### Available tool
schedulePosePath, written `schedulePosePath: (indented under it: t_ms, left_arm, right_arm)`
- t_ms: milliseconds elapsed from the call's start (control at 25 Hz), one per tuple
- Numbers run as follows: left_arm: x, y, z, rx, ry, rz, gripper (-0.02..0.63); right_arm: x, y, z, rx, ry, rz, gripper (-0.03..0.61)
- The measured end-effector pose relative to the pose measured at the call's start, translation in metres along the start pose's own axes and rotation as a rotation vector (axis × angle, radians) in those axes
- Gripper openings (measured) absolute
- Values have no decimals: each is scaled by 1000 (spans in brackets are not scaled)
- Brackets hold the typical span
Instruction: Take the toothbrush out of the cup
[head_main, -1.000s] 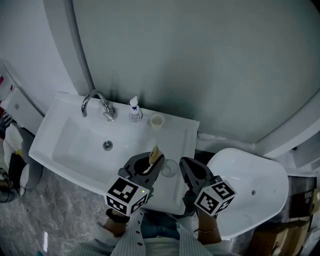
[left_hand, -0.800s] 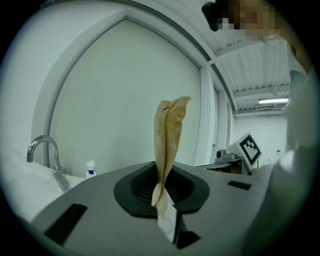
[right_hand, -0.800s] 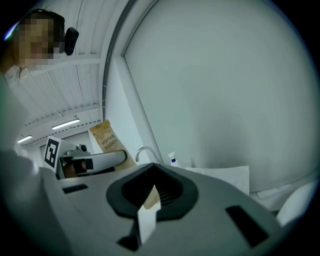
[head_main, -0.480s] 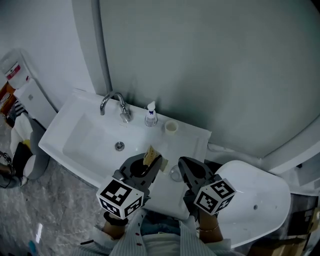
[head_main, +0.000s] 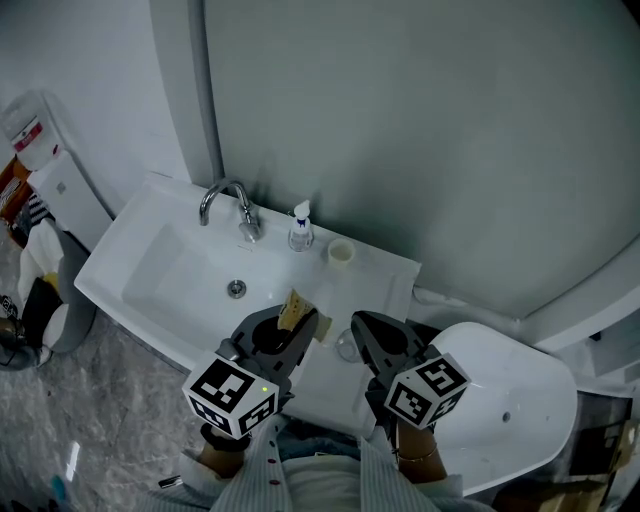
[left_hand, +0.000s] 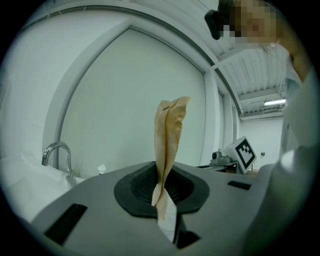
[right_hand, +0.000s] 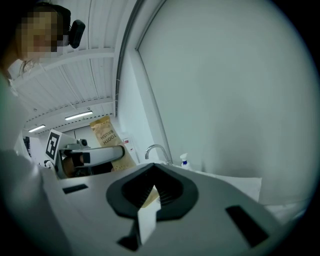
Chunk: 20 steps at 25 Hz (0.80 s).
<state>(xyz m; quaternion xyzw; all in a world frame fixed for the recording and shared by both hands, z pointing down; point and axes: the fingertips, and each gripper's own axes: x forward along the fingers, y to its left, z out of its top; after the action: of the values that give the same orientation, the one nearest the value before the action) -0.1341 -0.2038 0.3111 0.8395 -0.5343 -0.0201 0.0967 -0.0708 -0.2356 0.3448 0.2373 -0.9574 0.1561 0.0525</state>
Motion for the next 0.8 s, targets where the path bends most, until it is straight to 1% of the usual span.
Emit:
schedulePosePath:
  t_ms: [280, 800]
  left_arm:
    - [6, -4, -1, 3, 3, -24, 38]
    - [16, -11, -3, 1, 11, -40, 38]
  right_arm:
    - [3, 0, 1, -18, 5, 3, 11]
    - [-3, -8, 4, -22, 1, -12, 11]
